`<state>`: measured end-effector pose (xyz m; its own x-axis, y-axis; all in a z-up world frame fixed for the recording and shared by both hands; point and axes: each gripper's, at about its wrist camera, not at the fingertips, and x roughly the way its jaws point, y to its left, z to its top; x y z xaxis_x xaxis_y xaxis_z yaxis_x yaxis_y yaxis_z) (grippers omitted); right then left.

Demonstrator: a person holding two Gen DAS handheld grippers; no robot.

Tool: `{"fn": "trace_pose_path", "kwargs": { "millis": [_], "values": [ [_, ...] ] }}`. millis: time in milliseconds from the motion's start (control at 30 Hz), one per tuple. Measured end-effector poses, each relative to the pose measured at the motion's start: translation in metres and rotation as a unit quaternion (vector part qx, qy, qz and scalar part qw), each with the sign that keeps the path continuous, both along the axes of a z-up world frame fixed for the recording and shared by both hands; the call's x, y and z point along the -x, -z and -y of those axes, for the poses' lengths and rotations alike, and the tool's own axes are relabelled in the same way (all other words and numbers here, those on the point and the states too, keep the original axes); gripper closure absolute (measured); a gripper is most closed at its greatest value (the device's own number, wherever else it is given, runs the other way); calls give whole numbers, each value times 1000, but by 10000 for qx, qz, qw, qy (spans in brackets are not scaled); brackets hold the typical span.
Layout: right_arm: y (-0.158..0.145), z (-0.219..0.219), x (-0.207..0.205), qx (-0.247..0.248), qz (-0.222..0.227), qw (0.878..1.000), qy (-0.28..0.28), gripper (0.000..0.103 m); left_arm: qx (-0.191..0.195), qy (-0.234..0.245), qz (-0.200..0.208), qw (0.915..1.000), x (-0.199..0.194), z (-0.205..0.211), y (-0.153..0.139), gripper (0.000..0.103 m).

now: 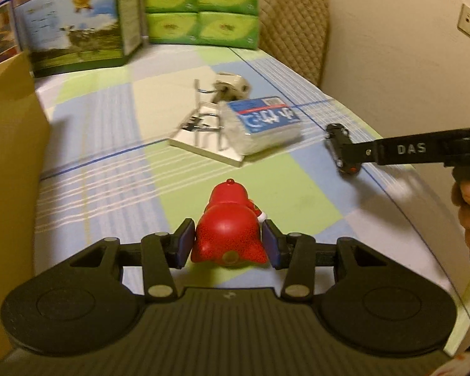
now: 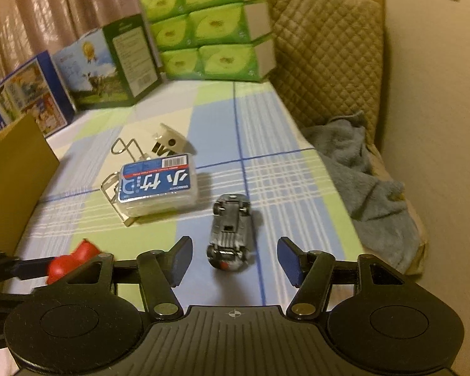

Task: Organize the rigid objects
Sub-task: 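Grasp the red toy figure with the left gripper, then grasp the black toy car with the right gripper while the left holds the red toy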

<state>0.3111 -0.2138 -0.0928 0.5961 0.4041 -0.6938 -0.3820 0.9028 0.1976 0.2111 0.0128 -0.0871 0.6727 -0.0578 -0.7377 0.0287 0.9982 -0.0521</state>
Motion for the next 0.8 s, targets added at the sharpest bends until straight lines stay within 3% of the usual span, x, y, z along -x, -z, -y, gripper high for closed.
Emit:
{"fn": "trace_pose_path", "kwargs": {
  "millis": [200,367,800],
  "values": [
    [14,-20,-21,197,-70,9998,65,58,201,-153,162,9995,-4,-10,2,61],
    [20,-32,-27,510,3,9987,88,75,250,-94,208,9994,-4,-12,3,61],
    [10,-38,8,479,-61,9986,-210,76,457,-26,161,9988,-11,-18,-1,57]
  ]
}}
